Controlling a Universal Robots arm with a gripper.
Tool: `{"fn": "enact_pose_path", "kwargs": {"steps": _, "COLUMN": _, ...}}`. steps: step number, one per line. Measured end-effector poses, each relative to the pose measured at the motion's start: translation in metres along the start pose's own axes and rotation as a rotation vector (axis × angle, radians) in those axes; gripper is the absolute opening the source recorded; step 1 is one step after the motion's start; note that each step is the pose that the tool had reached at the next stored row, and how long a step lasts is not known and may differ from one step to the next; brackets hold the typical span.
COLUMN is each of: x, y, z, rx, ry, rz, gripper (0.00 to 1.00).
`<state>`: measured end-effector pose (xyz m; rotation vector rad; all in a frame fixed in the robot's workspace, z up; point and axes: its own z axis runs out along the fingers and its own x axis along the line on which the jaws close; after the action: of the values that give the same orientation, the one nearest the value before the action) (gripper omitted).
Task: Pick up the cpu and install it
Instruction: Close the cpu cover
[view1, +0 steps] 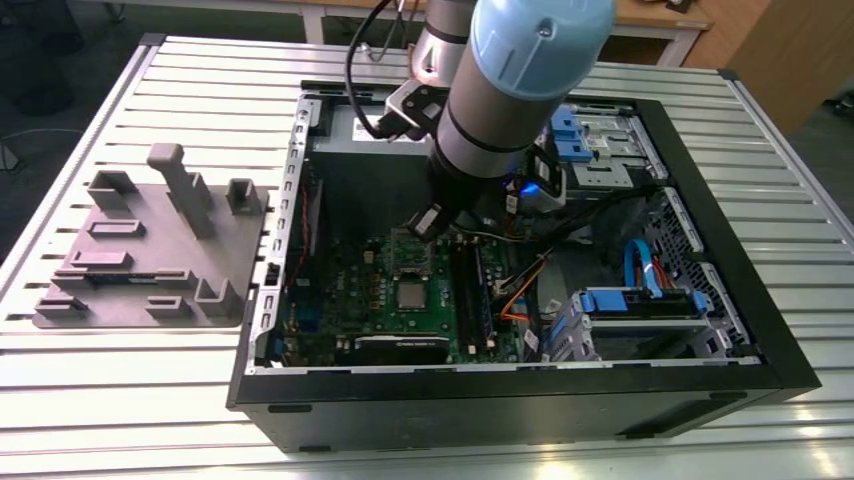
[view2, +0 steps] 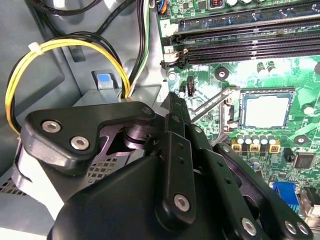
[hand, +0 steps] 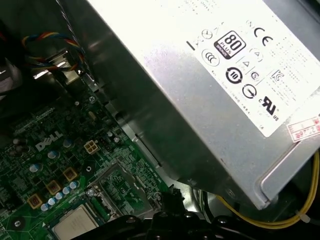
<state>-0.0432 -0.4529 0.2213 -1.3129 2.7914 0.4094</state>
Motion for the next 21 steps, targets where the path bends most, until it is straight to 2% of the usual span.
{"fn": "enact_pose_path", "kwargs": {"steps": 11, "x": -0.0011, "y": 0.0024, "z": -0.0064, "rx": 0.0013, "ry": 0.0033, "rz": -0.005, "gripper": 0.1}}
{"fn": "enact_pose_path", "kwargs": {"steps": 21, "x": -0.0009, "y": 0.005, "z": -0.0114, "rx": 0.0041, "ry": 0.0113, "rz": -0.016, "gripper": 0.1}}
